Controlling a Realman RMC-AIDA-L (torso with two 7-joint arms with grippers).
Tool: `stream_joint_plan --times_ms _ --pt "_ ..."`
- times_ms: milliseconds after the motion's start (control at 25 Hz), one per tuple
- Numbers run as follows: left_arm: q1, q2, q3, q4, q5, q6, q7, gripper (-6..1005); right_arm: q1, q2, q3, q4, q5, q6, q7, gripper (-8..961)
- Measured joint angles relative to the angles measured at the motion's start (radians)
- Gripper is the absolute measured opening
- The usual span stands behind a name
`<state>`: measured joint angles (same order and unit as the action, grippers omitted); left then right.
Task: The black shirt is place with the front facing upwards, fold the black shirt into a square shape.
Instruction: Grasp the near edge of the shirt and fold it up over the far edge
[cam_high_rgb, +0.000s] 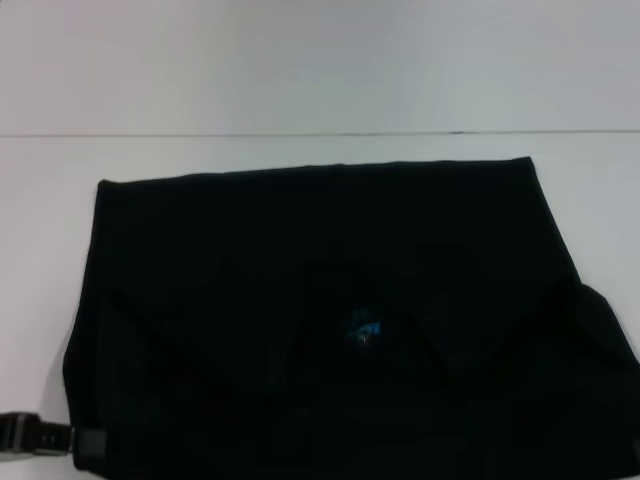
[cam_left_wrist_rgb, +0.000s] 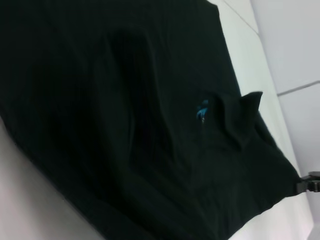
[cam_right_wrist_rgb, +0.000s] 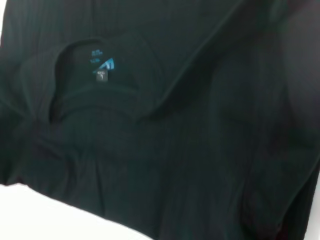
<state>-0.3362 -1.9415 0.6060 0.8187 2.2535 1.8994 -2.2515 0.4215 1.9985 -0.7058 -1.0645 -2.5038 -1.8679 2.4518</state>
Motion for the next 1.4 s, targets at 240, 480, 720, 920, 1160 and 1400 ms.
stream_joint_plan --times_ms 240,480,720,920,1160,1400 --pt "-0.023 0.007 -0.129 -0.018 -0.027 0.021 0.039 50 0.022 -0.004 0.125 0.034 0.103 -0.048 -0.077 66" --pt "-0.126 0.011 -0.329 -0.034 -0.058 -0.098 -0.013 50 0.089 -0.049 0.269 0.128 0.279 0.093 -0.088 66" --pt "-0.246 -0.016 -0.338 -0.132 -0.059 -0.395 -0.046 50 0.163 -0.047 0.291 0.289 0.360 0.445 -0.122 66" --pt "-0.300 -0.049 -0.303 -0.177 -0.057 -0.598 -0.045 50 0.251 -0.017 0.235 0.404 0.355 0.702 -0.183 65" --pt "-0.313 -0.085 -0.270 -0.181 -0.062 -0.745 -0.050 50 0.307 0.021 0.089 0.453 0.348 0.943 -0.183 65" --pt "-0.295 -0.108 -0.272 -0.168 -0.127 -0.835 -0.043 51 0.327 0.051 0.056 0.453 0.352 1.055 -0.188 65"
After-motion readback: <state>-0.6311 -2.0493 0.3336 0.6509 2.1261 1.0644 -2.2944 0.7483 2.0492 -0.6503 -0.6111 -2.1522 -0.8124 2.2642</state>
